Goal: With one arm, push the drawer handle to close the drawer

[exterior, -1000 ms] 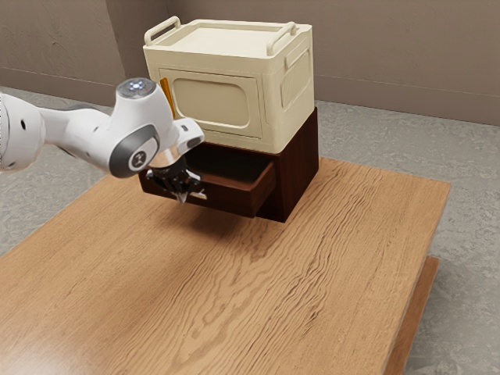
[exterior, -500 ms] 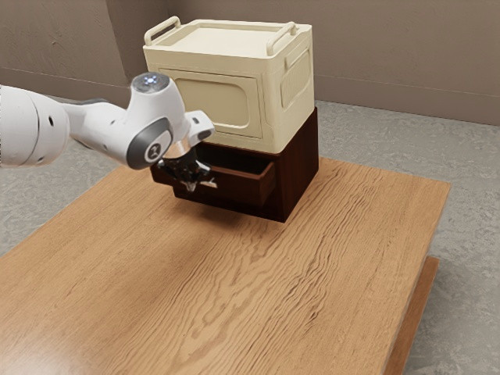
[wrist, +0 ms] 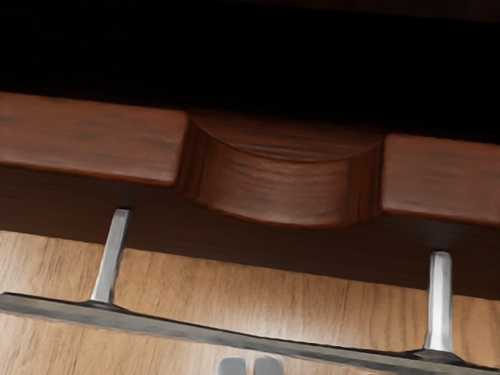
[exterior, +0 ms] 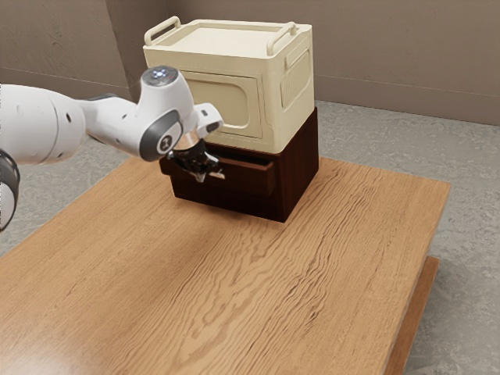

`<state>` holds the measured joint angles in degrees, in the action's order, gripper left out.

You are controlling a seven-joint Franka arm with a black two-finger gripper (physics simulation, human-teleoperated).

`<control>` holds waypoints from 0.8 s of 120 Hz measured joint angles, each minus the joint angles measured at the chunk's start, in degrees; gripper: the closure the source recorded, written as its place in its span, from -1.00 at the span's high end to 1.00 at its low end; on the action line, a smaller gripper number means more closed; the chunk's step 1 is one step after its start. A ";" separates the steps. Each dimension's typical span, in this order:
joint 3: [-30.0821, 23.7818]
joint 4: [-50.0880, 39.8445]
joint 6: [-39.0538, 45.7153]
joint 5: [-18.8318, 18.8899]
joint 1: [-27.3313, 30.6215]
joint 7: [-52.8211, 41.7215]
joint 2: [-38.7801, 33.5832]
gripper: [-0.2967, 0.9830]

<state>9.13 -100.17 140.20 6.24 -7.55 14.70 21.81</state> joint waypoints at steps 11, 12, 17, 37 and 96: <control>-0.31 1.45 -0.23 -0.04 0.40 -0.49 1.19 -0.69; -0.36 1.57 -0.24 -0.05 0.43 -0.53 1.28 -0.69; -0.77 2.52 -0.35 -0.07 0.80 -0.78 1.99 -0.69; -1.94 5.87 -0.95 -0.13 1.85 -1.68 4.29 -0.69; -1.86 -4.97 -0.95 -6.17 1.98 -4.42 -2.34 -0.69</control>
<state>7.27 -105.13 139.26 0.07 -5.57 10.28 19.48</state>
